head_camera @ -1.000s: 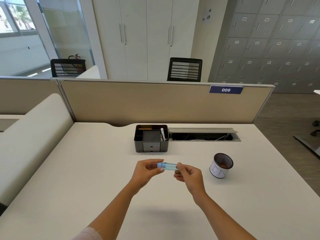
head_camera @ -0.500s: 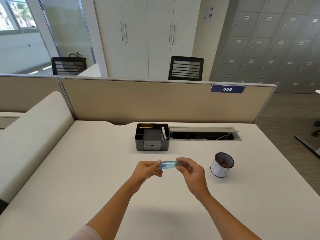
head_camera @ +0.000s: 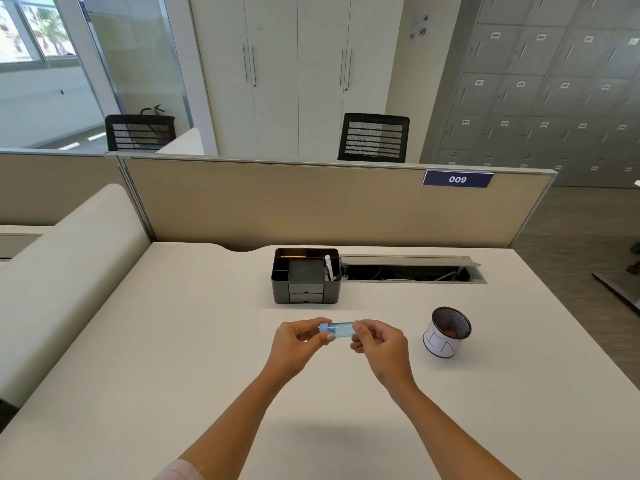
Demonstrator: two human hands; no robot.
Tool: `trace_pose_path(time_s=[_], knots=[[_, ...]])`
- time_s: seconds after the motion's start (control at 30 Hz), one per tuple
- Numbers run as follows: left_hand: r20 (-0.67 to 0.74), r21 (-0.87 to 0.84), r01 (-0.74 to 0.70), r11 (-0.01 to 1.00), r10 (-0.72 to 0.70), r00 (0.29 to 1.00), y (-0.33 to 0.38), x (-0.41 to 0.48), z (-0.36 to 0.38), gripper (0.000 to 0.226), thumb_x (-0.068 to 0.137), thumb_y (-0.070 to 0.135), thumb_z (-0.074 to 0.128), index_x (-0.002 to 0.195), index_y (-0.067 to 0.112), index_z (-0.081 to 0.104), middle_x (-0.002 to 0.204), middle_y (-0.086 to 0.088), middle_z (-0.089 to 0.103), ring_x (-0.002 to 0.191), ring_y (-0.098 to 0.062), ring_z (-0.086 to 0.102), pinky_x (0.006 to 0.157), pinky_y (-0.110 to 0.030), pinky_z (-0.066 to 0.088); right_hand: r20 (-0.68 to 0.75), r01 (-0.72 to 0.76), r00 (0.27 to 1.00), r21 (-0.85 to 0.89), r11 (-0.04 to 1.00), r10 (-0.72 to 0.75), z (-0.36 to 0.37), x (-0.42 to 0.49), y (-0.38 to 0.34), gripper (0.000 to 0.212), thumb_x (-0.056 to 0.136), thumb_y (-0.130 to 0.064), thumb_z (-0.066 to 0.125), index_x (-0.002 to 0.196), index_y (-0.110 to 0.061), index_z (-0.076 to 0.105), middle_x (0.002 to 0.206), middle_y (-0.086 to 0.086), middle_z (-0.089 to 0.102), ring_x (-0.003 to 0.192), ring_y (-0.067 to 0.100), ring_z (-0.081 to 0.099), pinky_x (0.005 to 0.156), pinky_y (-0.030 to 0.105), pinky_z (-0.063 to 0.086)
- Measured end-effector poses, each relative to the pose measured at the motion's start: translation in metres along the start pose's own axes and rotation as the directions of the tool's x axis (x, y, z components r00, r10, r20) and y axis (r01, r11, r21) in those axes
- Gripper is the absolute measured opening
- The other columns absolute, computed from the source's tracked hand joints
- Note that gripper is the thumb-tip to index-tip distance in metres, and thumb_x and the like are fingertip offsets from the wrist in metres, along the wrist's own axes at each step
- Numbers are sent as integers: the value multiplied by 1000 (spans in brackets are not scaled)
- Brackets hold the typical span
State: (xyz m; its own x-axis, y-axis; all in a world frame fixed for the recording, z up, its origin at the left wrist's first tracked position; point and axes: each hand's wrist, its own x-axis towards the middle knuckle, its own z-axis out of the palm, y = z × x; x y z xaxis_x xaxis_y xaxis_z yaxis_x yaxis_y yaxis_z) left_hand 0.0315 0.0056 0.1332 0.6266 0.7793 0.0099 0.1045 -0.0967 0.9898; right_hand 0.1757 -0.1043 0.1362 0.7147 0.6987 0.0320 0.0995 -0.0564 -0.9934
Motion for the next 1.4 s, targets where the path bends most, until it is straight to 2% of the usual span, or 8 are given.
trace_pose_path(time_s=[0.27,0.43,0.53,0.7,0.83,0.93,1.07,1.4], knots=[[-81,26,-33,999,35,996,2,7,-2,19,83,21,76,102,23,77,89,7,79,82,-10,71,73,-14,54,-46,-185,981,111,976,191,16,3,-9,12,88,-29,70,80,-21,74,67,1,77,65,16,75,58,15,56],[-53,163,-34,986,43,998,7,27,-21,26,81,32,76,106,24,76,80,11,76,75,-8,69,64,-10,52,155,-376,924,194,906,350,19,29,-12,16,89,-25,70,85,-10,75,70,6,78,68,16,75,61,17,58],[-55,233,-20,972,34,998,12,48,-34,44,84,40,70,124,21,67,97,9,75,86,-8,69,75,-16,56,228,-412,899,155,898,373,29,62,-20,18,89,-25,70,90,-8,72,72,7,77,69,18,75,59,19,59],[-58,404,29,914,-5,998,-6,73,-52,75,88,55,57,150,21,33,141,-2,57,130,-19,52,103,-29,40,141,-333,930,-73,940,340,56,122,-17,15,90,-23,66,100,-12,68,86,8,74,76,16,74,64,23,58],[-6,670,-11,742,20,1000,-24,92,-63,75,91,58,49,154,29,18,161,3,25,149,-19,21,119,-42,19,85,-201,968,-308,930,237,77,164,-7,7,87,-18,66,94,-14,66,98,12,71,83,20,65,65,26,53],[41,797,-67,600,57,998,-39,102,-71,75,94,59,41,155,29,10,164,5,12,152,-17,3,121,-43,5,98,-93,983,-450,888,153,92,189,3,17,91,-19,62,107,-12,62,106,11,68,87,21,62,64,25,50],[84,873,-65,483,-20,996,-67,104,-76,77,93,62,34,155,27,3,165,5,2,152,-19,-5,121,-44,-1,137,15,986,-645,764,96,111,211,29,18,96,-24,57,114,-25,58,109,5,68,103,26,55,87,37,37],[84,868,-49,495,-48,995,-95,101,-68,78,94,62,32,155,27,-1,165,6,-2,151,-18,-8,121,-44,-2,149,149,988,-821,552,-44,124,220,54,27,90,-23,68,114,-35,67,120,1,63,113,25,44,84,34,25]])
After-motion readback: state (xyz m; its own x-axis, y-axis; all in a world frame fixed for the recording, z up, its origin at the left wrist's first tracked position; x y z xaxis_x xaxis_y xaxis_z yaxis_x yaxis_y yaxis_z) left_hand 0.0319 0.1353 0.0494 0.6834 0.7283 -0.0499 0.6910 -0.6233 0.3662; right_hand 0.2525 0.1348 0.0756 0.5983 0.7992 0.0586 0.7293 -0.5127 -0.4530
